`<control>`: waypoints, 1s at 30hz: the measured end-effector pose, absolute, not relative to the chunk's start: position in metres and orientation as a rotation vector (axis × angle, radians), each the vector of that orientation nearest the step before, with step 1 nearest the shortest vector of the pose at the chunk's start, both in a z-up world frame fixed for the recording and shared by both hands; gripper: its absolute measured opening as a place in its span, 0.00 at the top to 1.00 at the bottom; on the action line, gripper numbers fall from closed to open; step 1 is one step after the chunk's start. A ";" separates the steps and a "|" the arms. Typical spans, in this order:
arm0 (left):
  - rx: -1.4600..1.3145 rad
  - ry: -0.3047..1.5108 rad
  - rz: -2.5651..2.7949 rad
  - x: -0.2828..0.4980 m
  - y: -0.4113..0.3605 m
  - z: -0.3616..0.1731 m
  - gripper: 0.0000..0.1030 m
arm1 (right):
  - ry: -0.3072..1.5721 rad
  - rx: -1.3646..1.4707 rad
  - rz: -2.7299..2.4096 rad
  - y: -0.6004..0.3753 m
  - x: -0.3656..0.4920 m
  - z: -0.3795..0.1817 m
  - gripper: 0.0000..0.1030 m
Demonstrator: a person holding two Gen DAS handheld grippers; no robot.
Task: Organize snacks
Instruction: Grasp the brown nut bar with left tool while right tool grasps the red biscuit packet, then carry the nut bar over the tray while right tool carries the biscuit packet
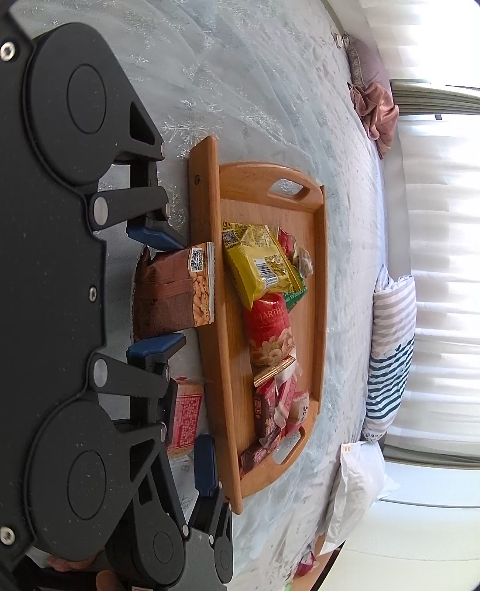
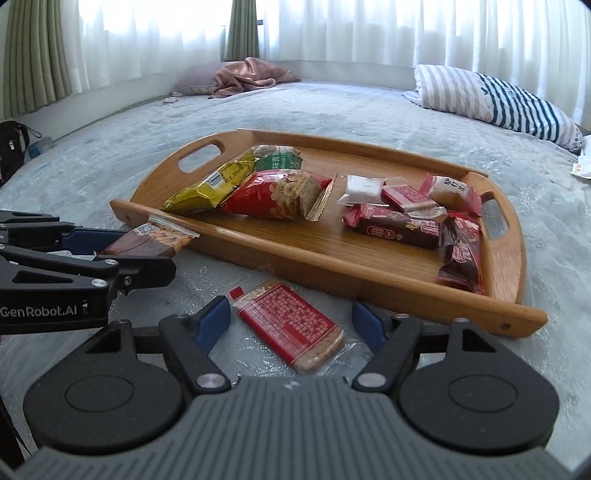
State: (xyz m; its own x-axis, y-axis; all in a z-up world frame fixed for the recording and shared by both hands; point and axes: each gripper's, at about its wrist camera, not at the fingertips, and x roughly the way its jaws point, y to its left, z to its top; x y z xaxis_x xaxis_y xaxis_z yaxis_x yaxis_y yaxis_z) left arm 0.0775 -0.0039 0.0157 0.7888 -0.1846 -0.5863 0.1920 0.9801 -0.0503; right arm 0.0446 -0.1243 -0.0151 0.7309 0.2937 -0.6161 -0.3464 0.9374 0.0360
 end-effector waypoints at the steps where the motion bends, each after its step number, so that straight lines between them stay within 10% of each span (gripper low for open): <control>1: 0.015 0.631 -0.204 0.077 -0.004 0.015 0.55 | 0.660 -0.074 0.354 -0.125 0.043 -0.015 0.25; 11: 0.012 0.649 -0.216 0.075 -0.008 0.008 0.55 | 0.626 -0.085 0.354 -0.118 0.027 -0.011 0.58; 30: 0.019 0.630 -0.228 0.069 -0.014 0.015 0.55 | 0.584 -0.054 0.329 -0.124 0.014 -0.001 0.64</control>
